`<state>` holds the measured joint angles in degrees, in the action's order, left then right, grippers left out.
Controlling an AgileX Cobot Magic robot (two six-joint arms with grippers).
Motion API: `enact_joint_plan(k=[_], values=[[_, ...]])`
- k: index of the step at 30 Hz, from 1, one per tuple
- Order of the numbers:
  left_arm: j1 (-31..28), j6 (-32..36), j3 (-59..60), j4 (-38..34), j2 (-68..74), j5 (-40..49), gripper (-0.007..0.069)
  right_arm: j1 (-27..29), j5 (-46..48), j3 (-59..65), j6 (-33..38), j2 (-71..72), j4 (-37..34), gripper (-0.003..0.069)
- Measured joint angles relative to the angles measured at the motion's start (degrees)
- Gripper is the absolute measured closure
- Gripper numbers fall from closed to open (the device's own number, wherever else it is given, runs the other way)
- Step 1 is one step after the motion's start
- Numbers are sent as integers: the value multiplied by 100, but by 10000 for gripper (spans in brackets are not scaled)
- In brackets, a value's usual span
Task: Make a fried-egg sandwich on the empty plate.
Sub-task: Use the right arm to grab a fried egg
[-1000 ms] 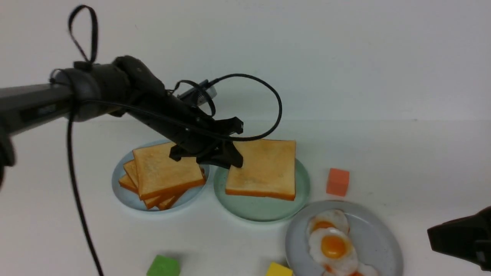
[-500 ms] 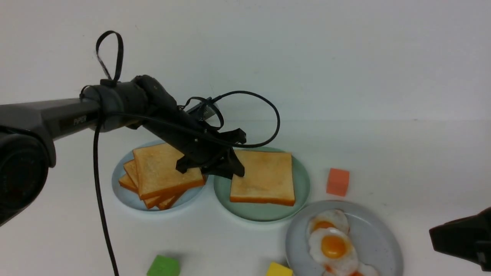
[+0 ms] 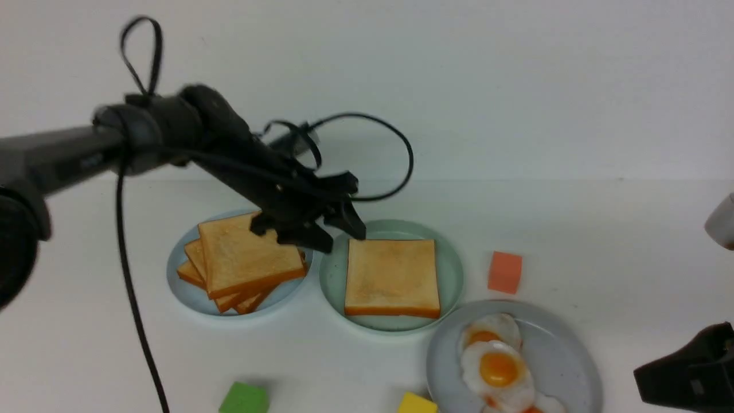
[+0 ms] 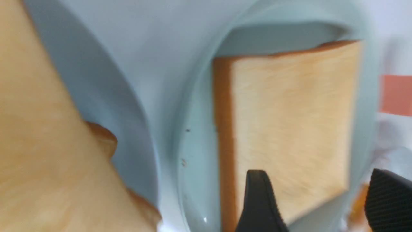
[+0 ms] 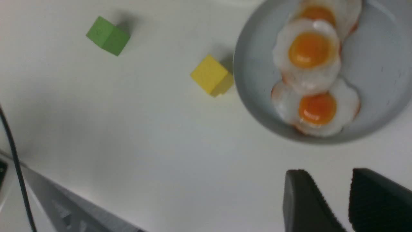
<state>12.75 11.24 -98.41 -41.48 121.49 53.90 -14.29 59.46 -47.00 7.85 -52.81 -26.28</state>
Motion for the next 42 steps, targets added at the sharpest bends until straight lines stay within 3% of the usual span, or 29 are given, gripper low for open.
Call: enact_joint_plan(k=[6, 10, 14, 21, 23, 29, 32, 37, 42], values=[[-103, 532, -263, 616, -1165, 1006, 197, 0, 228, -345, -460, -791, 213, 408], [133, 871, -11, 593, -2040, 1384, 282, 0, -138, -364, -474, -1413, 200, 396], [690, 1009, 952, 687, -3016, 1250, 440, 0, -414, -364, -382, -1988, 155, 386], [1741, 820, 2646, 1277, -4084, 336, 602, 46, -931, -366, -15, -2356, 54, 357], [1910, 690, 2842, 1462, -4208, 181, 613, 116, -983, -371, 64, -2426, -13, 352], [2152, 61, 3346, 2097, -4554, -96, 622, 846, -1012, -373, 1203, -2827, -871, 340], [2152, -109, 3602, 2286, -4863, -320, 620, 1274, -1012, -373, 2101, -3006, -1634, 340], [2152, 64, 3938, 2120, -5280, -754, 618, 1363, -815, -373, 3069, -3083, -2272, 340], [2157, 516, 4051, 1721, -5378, -851, 617, 1363, -650, -373, 3331, -3095, -2418, 340]])
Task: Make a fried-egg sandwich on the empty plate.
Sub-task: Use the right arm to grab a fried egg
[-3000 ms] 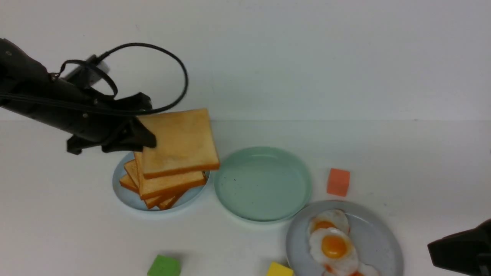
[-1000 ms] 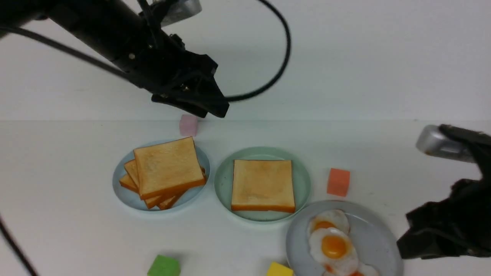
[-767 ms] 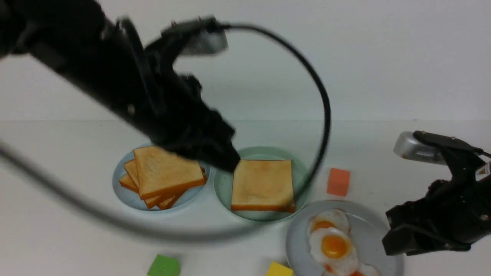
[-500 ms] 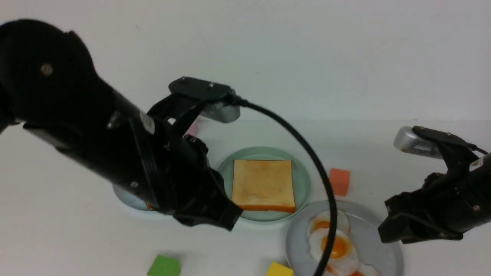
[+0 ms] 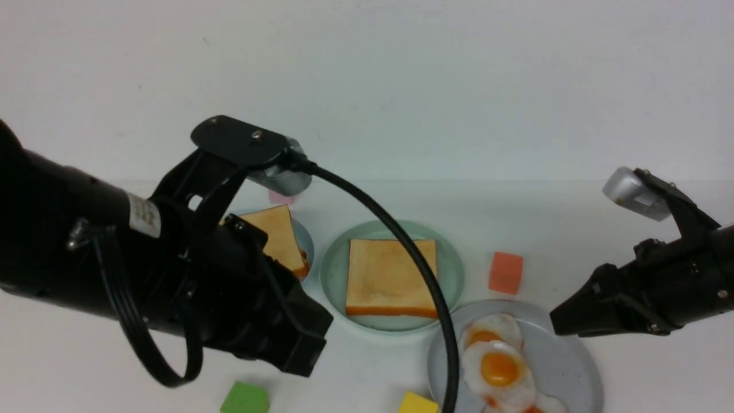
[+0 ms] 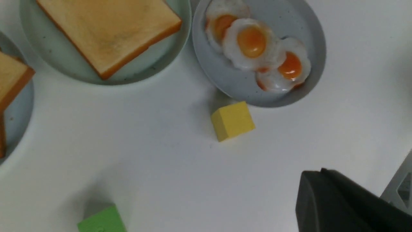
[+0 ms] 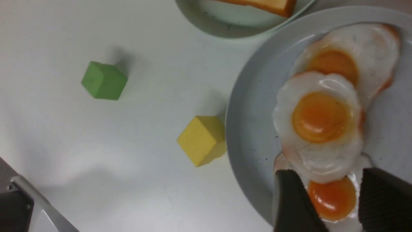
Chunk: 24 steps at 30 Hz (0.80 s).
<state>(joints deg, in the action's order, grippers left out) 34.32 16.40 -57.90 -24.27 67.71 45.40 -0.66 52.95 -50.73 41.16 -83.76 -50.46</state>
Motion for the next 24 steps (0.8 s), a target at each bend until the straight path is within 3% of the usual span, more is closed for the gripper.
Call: enact_joint_plan(k=[8, 18, 24], values=[[0, 660, 28, -660, -3, -77, 606, 0, -62, 0, 78, -25, 6, 340], [0, 722, 46, -659, -78, 148, 596, 0, -240, 0, 359, -32, -431, 340], [0, 703, 634, -791, -470, -275, 596, 5, -240, 0, 507, -32, -547, 340]])
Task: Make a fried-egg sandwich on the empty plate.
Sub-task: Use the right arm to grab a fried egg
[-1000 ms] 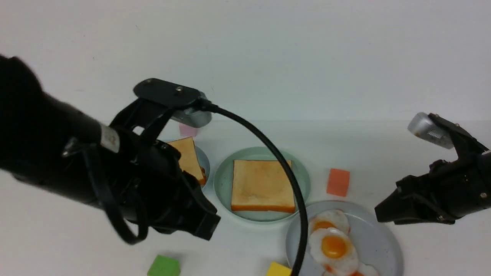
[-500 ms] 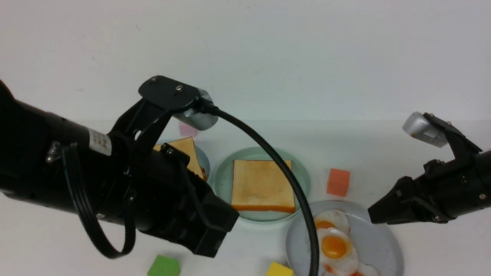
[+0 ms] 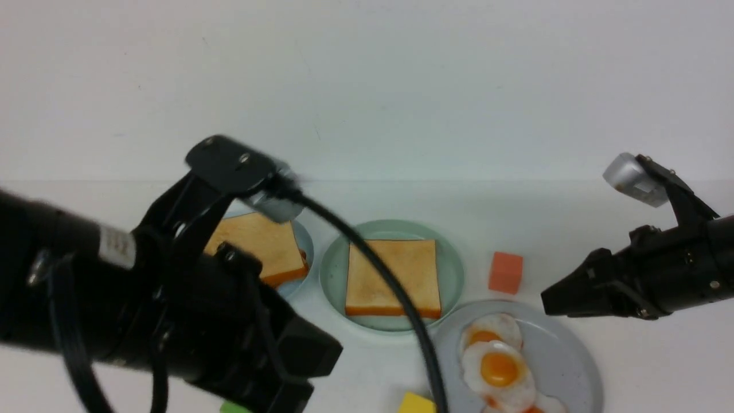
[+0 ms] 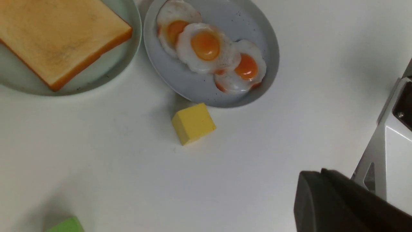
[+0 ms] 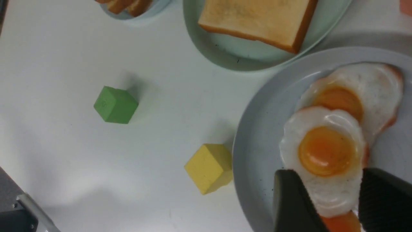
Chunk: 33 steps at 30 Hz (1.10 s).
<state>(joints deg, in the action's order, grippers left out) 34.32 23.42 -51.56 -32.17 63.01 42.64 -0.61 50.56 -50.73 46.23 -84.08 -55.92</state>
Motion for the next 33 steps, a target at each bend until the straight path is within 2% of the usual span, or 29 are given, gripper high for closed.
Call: enact_joint_plan(k=[6, 14, 33], values=[[0, 0, 572, -211, -135, -636, 596, 0, 0, 0, 248, -12, -113, 340], [0, 0, 586, -555, -135, -732, 585, 0, -19, 0, 344, -39, -337, 344], [0, 0, 586, -573, -135, -862, 570, 0, -20, 0, 357, -39, -337, 401]])
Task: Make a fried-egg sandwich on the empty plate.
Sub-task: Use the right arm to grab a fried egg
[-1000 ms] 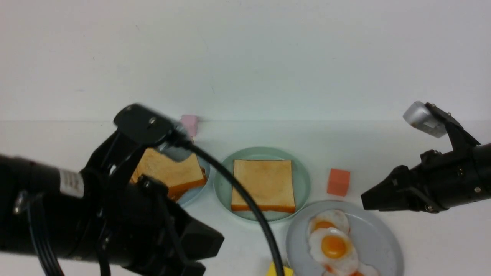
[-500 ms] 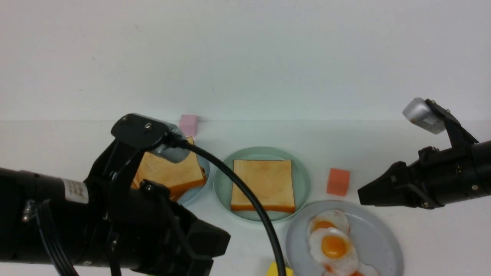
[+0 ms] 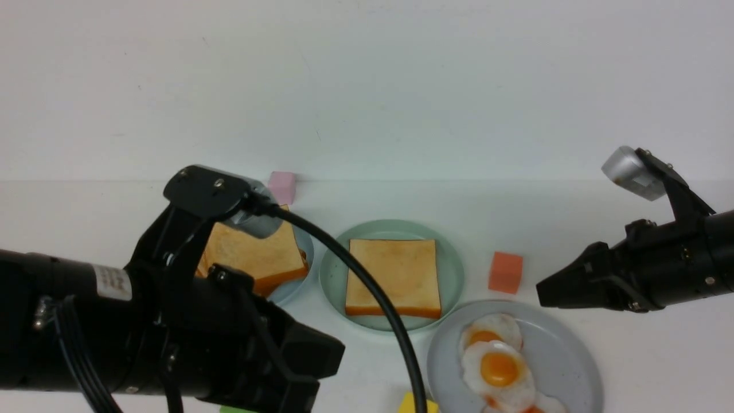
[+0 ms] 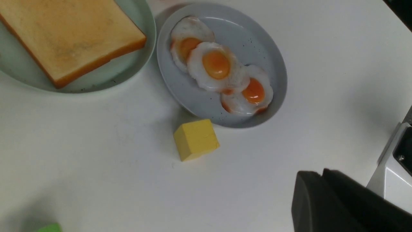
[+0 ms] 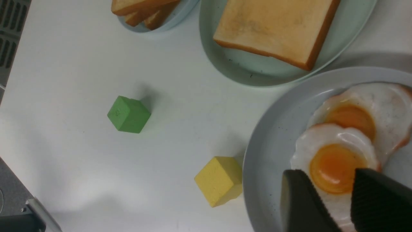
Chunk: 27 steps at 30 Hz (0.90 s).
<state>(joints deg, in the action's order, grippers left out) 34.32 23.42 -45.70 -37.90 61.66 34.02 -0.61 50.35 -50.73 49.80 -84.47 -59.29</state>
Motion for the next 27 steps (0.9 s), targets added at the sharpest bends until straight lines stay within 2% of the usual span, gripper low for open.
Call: enact_joint_plan(k=[27], values=[[0, 0, 0, 0, 0, 180, 557, 0, 5, 0, 0, 0, -13, 414]])
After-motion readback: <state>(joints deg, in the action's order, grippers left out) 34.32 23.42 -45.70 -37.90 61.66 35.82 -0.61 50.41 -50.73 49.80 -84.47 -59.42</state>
